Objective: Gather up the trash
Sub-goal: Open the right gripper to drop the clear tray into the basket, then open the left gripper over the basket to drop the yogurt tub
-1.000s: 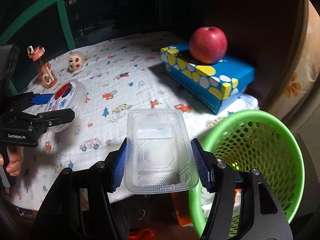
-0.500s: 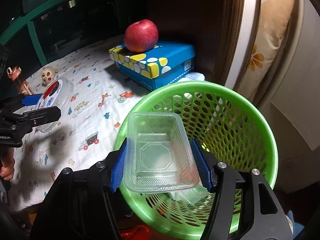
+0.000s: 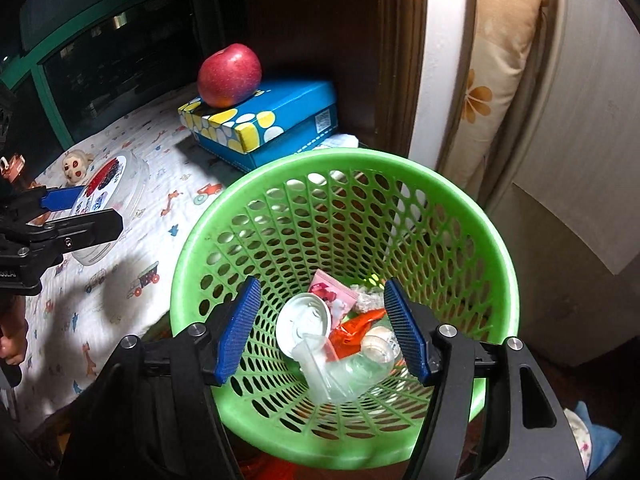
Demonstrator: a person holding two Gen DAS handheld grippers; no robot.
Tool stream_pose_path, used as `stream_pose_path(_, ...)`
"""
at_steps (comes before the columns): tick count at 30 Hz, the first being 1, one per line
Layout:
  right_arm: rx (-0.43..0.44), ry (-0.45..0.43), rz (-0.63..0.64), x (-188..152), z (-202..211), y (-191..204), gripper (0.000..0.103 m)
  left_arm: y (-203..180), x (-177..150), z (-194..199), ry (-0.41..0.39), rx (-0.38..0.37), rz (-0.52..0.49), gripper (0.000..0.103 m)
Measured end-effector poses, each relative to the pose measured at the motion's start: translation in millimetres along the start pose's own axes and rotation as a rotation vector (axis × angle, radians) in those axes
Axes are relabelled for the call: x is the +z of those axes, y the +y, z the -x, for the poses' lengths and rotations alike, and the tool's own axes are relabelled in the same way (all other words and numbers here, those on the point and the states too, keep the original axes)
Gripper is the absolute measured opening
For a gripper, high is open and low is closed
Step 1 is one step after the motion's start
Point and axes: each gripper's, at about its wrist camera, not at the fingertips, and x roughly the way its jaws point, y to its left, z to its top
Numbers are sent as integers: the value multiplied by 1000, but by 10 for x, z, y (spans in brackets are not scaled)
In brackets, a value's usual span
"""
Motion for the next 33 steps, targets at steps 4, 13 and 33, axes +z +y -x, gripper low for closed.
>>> stream_pose_path(4,-11,-9,-16,-42,76,-101,73,-86,42,-68,7,-8,-4,90)
stream_pose_path(13,-27,-17,-56,-162,234,-283,80,-305,105,-259,34,-38,-17,90)
stream_pose_path(33,-11,-11,-120,-380,320,-391,89,-545,70,-433,78,-156,12,94)
